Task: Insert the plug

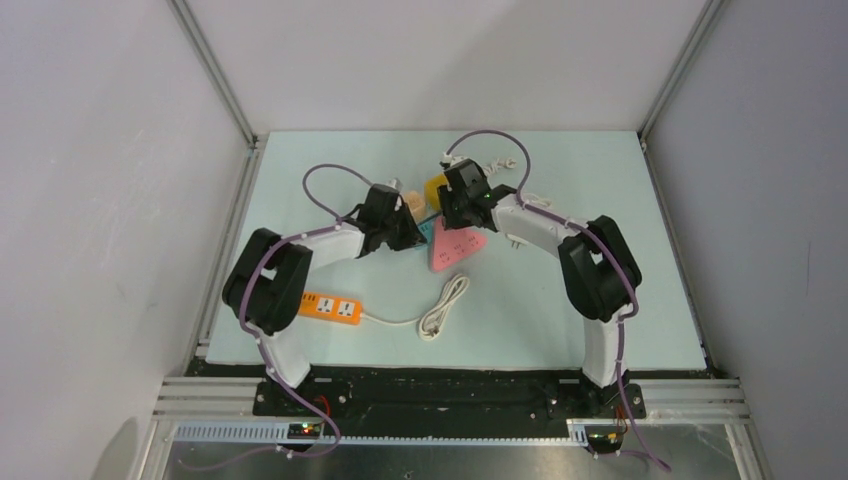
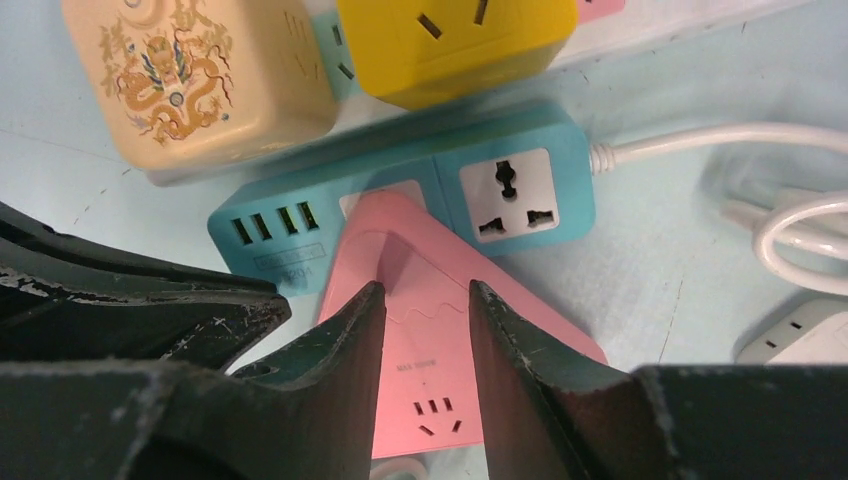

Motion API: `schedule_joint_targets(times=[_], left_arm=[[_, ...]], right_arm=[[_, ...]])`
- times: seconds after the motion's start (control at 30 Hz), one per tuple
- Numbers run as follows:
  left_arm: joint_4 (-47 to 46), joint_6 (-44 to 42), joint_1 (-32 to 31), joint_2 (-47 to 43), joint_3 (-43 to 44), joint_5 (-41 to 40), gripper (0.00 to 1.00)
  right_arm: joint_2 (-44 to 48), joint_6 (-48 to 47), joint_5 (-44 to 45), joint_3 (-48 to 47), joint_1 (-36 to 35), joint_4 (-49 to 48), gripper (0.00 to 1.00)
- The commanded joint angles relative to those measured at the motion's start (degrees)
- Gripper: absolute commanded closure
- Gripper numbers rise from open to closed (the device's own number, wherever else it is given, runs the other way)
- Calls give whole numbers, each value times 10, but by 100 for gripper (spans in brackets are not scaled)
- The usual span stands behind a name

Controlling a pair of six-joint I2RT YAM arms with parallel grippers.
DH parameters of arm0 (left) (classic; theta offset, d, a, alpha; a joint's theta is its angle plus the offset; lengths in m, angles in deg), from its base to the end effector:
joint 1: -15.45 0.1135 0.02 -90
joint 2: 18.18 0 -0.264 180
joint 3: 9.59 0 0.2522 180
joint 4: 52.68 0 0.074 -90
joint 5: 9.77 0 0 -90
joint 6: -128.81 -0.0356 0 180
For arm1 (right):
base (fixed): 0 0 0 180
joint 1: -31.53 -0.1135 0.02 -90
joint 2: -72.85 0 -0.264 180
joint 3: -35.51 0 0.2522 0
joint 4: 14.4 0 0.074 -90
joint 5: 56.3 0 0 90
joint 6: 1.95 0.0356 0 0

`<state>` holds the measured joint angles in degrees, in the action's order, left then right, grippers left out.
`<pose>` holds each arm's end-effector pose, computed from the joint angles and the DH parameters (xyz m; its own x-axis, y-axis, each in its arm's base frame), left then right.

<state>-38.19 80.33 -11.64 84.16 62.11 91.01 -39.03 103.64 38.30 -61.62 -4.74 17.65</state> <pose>0.3266 -0.1746 0.1656 -0.8468 -0.2983 -0.4404 0.0047 0.8238 -0.5669 0.3542 0.2564 0.2145 -0.7127 -0.1907 -0.6751 -0.3674 0.9213 0.1277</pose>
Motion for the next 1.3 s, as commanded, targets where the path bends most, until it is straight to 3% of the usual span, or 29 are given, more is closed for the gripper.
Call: schedule_joint_targets(times=[0.0,0.23,0.63,1.27], left_arm=[[-31,8,5,-11,6,-24,83],[-34,10,11,-31,-2,-40,83],[-41,21,16,-33,-3,-58,83],[-42,26,23,-45,-22,-81,83]], right_arm=[[-28,-22,25,-45,-11,41,60],[-67,-33,18,-82,-16,89,60],[-170,-85,-27,-177,-33,293,61],[-225,-61,-66,-166,-23,331,69]])
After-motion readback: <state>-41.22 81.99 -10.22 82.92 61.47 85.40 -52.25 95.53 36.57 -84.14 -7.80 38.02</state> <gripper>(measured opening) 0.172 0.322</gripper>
